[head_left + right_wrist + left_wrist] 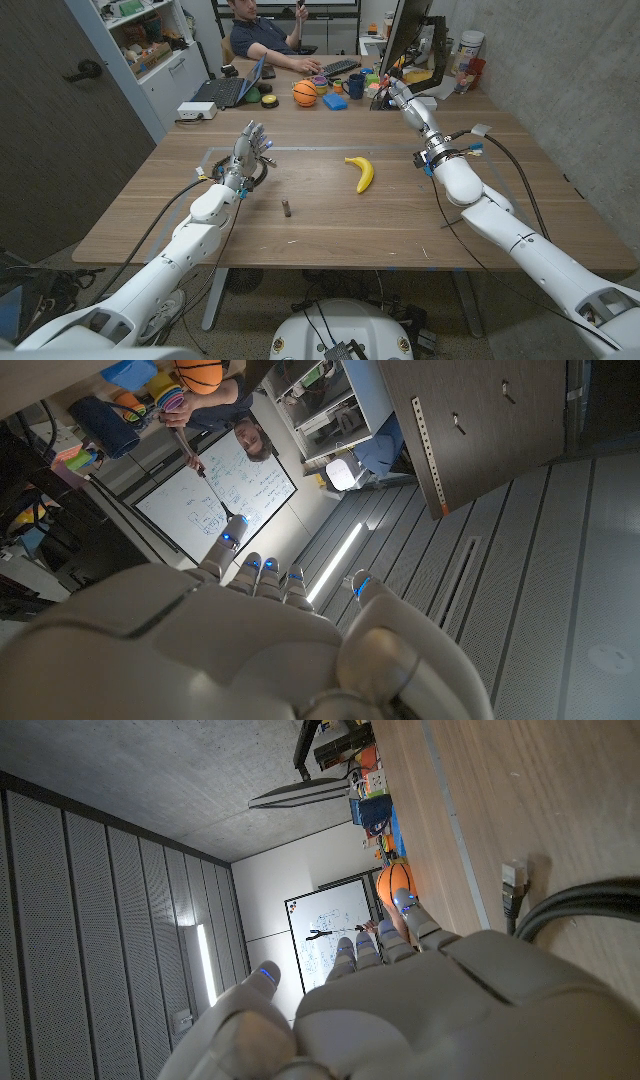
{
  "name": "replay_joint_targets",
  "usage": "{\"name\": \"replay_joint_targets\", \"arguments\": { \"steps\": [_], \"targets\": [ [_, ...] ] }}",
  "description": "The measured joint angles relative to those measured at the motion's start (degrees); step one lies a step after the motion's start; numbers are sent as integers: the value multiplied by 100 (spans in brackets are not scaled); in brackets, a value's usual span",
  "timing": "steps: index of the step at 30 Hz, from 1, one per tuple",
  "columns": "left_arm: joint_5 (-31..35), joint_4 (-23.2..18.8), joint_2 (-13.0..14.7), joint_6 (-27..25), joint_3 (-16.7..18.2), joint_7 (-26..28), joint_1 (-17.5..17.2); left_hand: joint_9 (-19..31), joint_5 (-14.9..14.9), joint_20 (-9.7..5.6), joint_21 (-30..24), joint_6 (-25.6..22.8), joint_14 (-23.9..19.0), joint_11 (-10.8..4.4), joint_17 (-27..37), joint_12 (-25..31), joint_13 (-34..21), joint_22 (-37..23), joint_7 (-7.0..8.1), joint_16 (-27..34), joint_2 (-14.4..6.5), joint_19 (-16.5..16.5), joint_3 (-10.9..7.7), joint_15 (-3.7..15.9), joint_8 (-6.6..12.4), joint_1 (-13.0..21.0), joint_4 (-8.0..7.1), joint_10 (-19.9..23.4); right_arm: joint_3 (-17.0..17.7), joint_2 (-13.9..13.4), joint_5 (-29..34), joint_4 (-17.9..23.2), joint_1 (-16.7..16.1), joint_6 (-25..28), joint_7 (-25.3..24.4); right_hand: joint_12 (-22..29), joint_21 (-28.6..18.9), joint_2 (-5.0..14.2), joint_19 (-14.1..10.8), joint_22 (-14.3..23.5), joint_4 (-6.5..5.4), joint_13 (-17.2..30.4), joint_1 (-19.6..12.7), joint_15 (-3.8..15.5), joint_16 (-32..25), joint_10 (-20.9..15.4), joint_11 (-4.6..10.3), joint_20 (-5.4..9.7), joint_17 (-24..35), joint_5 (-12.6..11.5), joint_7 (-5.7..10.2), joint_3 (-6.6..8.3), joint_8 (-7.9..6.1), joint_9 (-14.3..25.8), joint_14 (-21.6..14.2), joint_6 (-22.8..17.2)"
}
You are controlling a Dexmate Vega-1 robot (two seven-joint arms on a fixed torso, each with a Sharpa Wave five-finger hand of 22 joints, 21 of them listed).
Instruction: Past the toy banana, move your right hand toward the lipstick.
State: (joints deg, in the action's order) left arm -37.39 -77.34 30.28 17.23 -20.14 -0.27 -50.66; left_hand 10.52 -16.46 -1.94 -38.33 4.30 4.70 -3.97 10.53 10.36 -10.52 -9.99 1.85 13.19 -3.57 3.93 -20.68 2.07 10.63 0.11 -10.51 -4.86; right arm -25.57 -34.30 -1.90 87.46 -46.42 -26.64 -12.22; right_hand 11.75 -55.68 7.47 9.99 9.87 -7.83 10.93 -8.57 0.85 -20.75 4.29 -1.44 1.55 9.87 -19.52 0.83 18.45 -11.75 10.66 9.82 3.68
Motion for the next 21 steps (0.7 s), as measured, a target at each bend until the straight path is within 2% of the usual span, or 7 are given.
{"name": "replay_joint_targets", "arguments": {
  "steps": [7, 12, 16, 21],
  "targets": [
    [0, -31, 7, 15, 13, 23, -31, 0, -29, 0, 0, 0, 0, 0, 0, 0, 0, 0, 0, 0, 0, 0, 0, 0, 0, 0, 0, 0, -115, -15, 191, 33, 90, -35, 159, 0, 44, 24, 0, 0, -23, 0, -53, 0, 20, 0, 0, 0, 0, 0, 30, 24, 0, 0, 0, -30],
    [1, -53, 15, 25, 23, 34, -46, 0, -29, 0, 15, 0, 0, 0, 0, 0, 0, 0, 0, 0, 0, 0, 0, 0, 0, 0, 0, 0, -198, -23, 296, 72, 148, -36, 266, -9, 82, 31, 0, 0, 18, 0, -112, 61, 64, 22, 22, 0, 0, 0, 28, 64, 36, 0, 1, -28],
    [2, -63, 21, 29, 31, 41, -57, 0, -29, 0, 44, 0, 0, 0, 0, 0, 0, 0, 0, 0, 0, 0, 0, 0, 0, 0, 0, 0, -260, -33, 394, 111, 183, -18, 340, -44, 105, 70, 0, 0, 48, 0, -158, 61, 85, 53, 51, 0, 0, 0, -45, 94, 79, 0, 0, 46],
    [3, -72, 25, 32, 36, 45, -66, 0, -29, 0, 44, 0, 0, 0, 0, 0, 0, 0, 0, 0, 0, 0, 0, 0, 0, 0, 0, 0, -326, -45, 489, 160, 220, 16, 416, -44, 125, 75, 0, 0, 67, 0, -211, 61, 108, 68, 66, 0, -7, -41, -32, 113, 83, 1, 0, 76]
  ]
}}
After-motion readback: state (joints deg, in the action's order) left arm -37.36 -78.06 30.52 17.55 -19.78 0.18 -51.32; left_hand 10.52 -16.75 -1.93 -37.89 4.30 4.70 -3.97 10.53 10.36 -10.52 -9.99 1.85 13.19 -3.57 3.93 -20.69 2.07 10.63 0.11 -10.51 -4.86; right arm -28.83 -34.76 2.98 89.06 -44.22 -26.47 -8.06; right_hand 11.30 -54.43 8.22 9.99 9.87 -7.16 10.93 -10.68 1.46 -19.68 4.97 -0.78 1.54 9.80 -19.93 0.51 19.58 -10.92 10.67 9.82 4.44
